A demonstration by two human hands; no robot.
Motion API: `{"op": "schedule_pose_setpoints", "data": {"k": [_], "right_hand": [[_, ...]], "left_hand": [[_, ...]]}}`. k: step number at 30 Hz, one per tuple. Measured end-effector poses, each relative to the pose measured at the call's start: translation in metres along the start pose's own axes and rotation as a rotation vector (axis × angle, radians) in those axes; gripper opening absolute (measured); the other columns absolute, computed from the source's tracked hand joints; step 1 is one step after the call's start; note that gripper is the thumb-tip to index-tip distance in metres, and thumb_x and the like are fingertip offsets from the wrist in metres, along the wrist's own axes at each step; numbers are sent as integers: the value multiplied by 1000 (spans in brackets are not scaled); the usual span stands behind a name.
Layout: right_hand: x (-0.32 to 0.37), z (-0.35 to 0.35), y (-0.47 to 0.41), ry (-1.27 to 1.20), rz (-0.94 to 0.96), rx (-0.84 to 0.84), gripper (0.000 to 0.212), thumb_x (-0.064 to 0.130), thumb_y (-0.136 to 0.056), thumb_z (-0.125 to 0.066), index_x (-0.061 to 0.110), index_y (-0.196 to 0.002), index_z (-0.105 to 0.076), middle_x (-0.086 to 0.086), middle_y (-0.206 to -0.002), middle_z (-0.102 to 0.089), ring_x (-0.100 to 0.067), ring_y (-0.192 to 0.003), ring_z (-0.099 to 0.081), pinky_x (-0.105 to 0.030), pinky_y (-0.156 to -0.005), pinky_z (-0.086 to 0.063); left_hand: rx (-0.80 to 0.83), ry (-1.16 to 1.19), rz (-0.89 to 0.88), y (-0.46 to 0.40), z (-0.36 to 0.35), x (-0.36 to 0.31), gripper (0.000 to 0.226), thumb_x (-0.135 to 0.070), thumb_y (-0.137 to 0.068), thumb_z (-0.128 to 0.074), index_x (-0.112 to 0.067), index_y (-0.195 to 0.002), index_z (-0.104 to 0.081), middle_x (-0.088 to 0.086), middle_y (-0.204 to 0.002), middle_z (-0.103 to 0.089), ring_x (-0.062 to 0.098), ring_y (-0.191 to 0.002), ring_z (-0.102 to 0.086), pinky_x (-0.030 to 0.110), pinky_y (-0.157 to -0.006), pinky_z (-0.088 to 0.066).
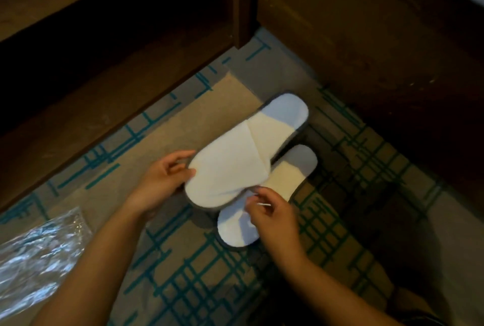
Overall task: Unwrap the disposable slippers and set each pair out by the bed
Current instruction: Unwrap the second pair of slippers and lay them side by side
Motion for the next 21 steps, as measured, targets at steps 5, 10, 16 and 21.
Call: {"op": "schedule_pose_setpoints", "data": {"k": [5,10,16,21], "right_hand": [[-25,-20,24,1075,436,42,67,51,-71,-68,34,-132,-45,-4,-144,-45,-24,-134,-29,-42,-102,-40],[-57,-38,23,1285,452,88,80,56,-55,-76,35,-129,-53,-12,-144,-47,-32,-135,-30,-57,-104,-28],[-73,-36,6,1280,389,30,69,52,-64,-71,31,-127,-57,-14,-139,-51,-32,-127,-50,-52,-97,-42],[-82,-26,5,1295,448,15,64,50,-73,-57,30,-133,-50,-13,-143,-46,-31,-132,-43,-52,-99,-42]], "left_hand": [[-62,-53,2,-14,49,-11,35,-1,-88,-51,-35,-89,-58,-2,-83,-59,-2,-58,-62,12,-50,-50],[-85,-78,141,-23,75,18,34,-4,-88,-51,-30,-107,-60,2,-102,-60,16,-86,-56,30,-74,-47],[-99,-214,149,-35,46,48,44,-1,-88,-51,-10,-131,-48,10,-106,-61,20,-84,-55,27,-61,-47],[-176,-631,-93,-33,28,42,46,-4,-86,-56,-1,-130,-46,23,-129,-54,37,-116,-53,42,-94,-44]]}}
Point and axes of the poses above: each hand's wrist, its own y-axis away from the middle knuckle, its own z-axis out of the back of the hand, x = y × z, the point moved 3 cm from there along -y, towards the middle knuckle
